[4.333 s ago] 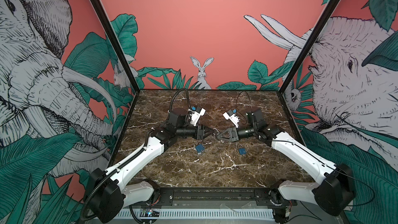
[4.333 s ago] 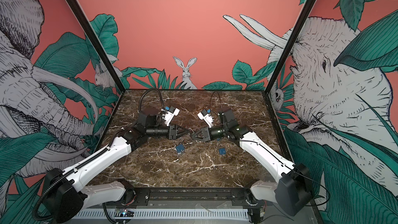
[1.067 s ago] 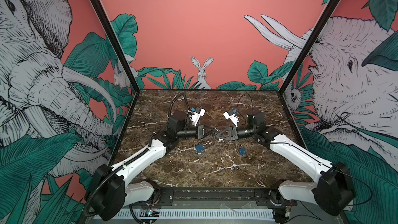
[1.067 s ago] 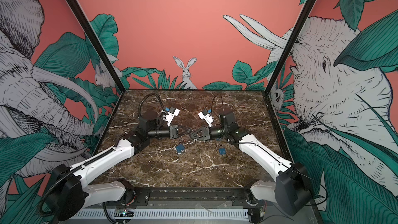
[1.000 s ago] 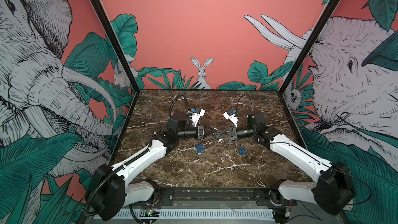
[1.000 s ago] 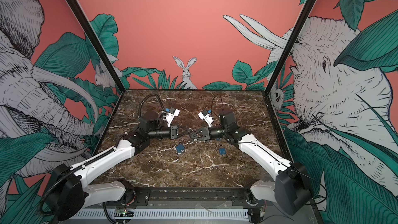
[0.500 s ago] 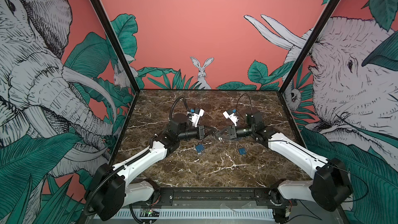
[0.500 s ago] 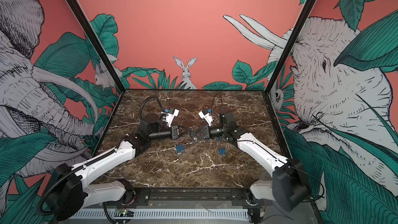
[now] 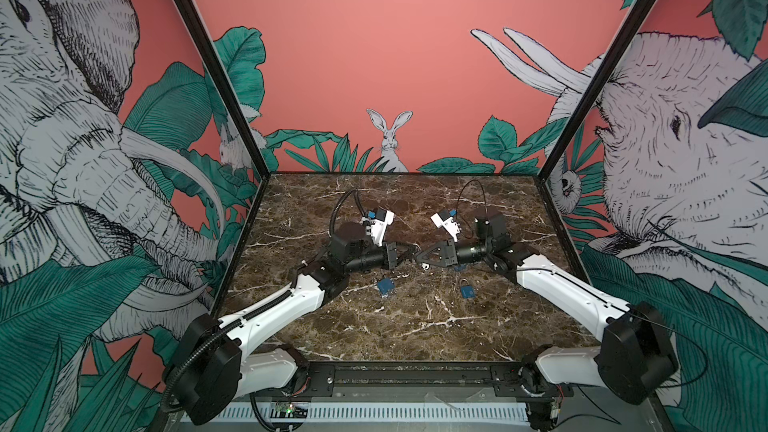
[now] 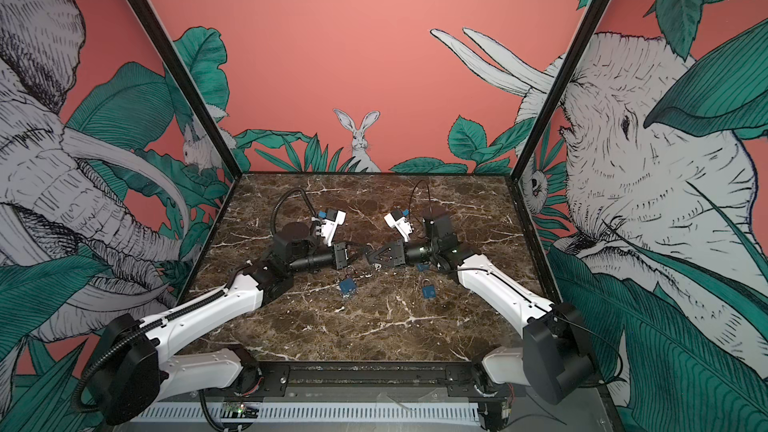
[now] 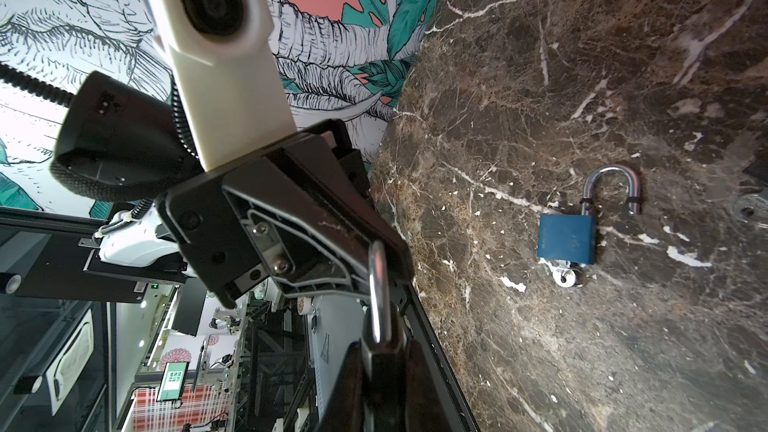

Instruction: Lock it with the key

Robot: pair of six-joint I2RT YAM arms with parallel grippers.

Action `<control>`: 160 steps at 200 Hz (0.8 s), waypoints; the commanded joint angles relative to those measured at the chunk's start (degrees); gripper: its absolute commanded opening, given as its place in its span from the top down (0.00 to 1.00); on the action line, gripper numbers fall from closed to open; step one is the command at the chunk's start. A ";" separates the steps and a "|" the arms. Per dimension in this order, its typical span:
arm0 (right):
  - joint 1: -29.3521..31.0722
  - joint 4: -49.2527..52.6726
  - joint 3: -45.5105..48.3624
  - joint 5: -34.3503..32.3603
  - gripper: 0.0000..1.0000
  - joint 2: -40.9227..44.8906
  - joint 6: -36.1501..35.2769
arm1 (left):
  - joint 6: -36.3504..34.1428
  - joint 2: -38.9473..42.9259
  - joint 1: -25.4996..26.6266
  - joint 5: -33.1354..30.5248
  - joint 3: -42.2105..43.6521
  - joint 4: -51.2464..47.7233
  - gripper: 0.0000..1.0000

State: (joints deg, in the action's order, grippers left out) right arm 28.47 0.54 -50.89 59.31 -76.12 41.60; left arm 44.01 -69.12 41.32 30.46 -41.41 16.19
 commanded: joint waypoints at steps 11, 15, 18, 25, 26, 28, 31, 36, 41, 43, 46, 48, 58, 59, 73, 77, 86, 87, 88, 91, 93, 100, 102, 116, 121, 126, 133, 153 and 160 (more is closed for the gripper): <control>-3.21 -18.99 -4.39 -14.37 1.00 -1.77 2.26 | -2.98 -0.31 10.83 22.95 2.73 -4.71 1.00; -3.24 -18.99 -4.39 -14.49 1.00 -1.80 2.23 | -3.05 -0.37 11.03 22.96 2.74 -4.61 1.00; -3.32 -19.06 -4.44 -14.49 1.00 -1.83 2.11 | -3.03 -0.35 11.10 22.94 2.75 -4.52 1.00; -3.59 -18.88 -4.55 -14.62 1.00 -2.00 2.01 | -3.05 -0.39 11.39 22.83 2.82 -4.41 1.00; -3.59 -18.85 -4.56 -14.69 1.00 -1.96 2.04 | -3.05 -0.40 11.40 22.78 2.82 -4.41 1.00; -3.73 -18.83 -4.59 -14.84 1.00 -1.96 2.07 | -3.05 -0.40 11.45 22.71 2.89 -4.41 1.00; -3.79 -18.80 -4.50 -15.06 1.00 -2.03 2.02 | -3.05 -0.42 11.62 22.67 2.91 -4.26 1.00; -3.85 -19.04 -4.50 -15.01 1.00 -2.16 1.99 | -3.01 -0.43 11.80 22.67 3.00 -4.12 1.00; -3.94 -19.04 -4.71 -14.92 1.00 -2.26 1.87 | -3.00 -0.49 12.01 22.63 3.00 -4.09 1.00; -4.03 -18.94 -4.78 -14.99 1.00 -2.36 1.89 | -3.04 -0.62 12.09 22.63 2.96 -4.06 1.00; -4.13 -18.89 -4.82 -15.16 1.00 -2.49 1.94 | -3.01 -0.65 12.19 22.64 2.99 -4.06 1.00; -4.19 -18.97 -4.83 -15.18 1.00 -2.49 1.96 | -3.04 -0.68 12.31 22.59 3.00 -4.10 1.00; -4.39 -19.61 -5.15 -14.84 1.00 -2.89 2.19 | -2.88 -0.73 12.68 22.28 3.17 -3.90 1.00; -4.39 -19.61 -5.16 -14.88 1.00 -2.94 2.22 | -2.83 -0.79 12.79 22.28 3.22 -3.80 1.00; -4.55 -20.10 -5.60 -14.94 1.00 -3.51 2.34 | -2.68 -0.87 13.37 21.67 3.48 -3.36 1.00; -4.58 -19.98 -5.77 -15.04 1.00 -3.70 2.26 | -2.62 -0.91 13.68 21.50 3.56 -3.25 1.00; -4.66 -20.12 -6.12 -15.11 1.00 -4.08 2.21 | -2.39 -0.96 14.10 21.22 3.84 -2.62 1.00; -4.66 -20.08 -6.18 -15.11 1.00 -4.10 2.19 | -2.32 -0.98 14.16 21.18 3.86 -2.59 1.00; -4.65 -20.06 -6.21 -15.10 1.00 -4.11 2.18 | -2.29 -0.96 14.19 21.20 3.91 -2.45 1.00; -4.72 -19.92 -6.29 -15.22 1.00 -4.25 2.20 | -2.10 -1.01 14.33 21.18 4.00 -2.12 1.00; -4.71 -19.77 -6.36 -15.37 1.00 -4.29 2.22 | -2.04 -1.06 14.45 21.10 4.04 -1.97 1.00; -4.68 -19.78 -6.45 -15.55 1.00 -4.50 2.01 | -1.89 -1.00 14.81 20.71 4.27 -1.76 1.00; -4.75 -19.83 -6.53 -15.41 1.00 -4.55 1.97 | -1.90 -1.01 14.83 20.57 4.31 -1.70 1.00; -4.74 -19.72 -6.67 -15.81 1.00 -4.90 1.84 | -1.85 -0.82 15.17 20.15 4.60 -1.44 1.00; -4.79 -19.81 -6.71 -15.58 1.00 -5.02 1.79 | -1.81 -0.70 15.19 19.94 4.73 -1.26 1.00; -4.82 -19.87 -6.78 -15.04 1.00 -5.28 1.80 | -1.86 -0.51 15.19 19.55 4.76 -1.39 1.00; -4.79 -20.21 -6.93 -13.88 1.00 -5.52 2.28 | -2.19 -0.08 15.20 18.94 4.71 -1.64 1.00; -4.69 -21.72 -5.66 -11.88 1.00 -5.34 3.44 | -6.36 1.30 15.11 13.87 2.21 -7.31 1.00; -4.67 -21.09 -5.08 -10.95 1.00 -4.94 3.08 | -7.99 1.77 14.81 11.71 0.94 -9.78 1.00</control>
State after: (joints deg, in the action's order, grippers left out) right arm 27.07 0.82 -50.96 61.80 -80.16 40.45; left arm 44.56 -70.08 45.71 19.38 -39.38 17.91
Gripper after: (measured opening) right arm 0.115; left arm 0.092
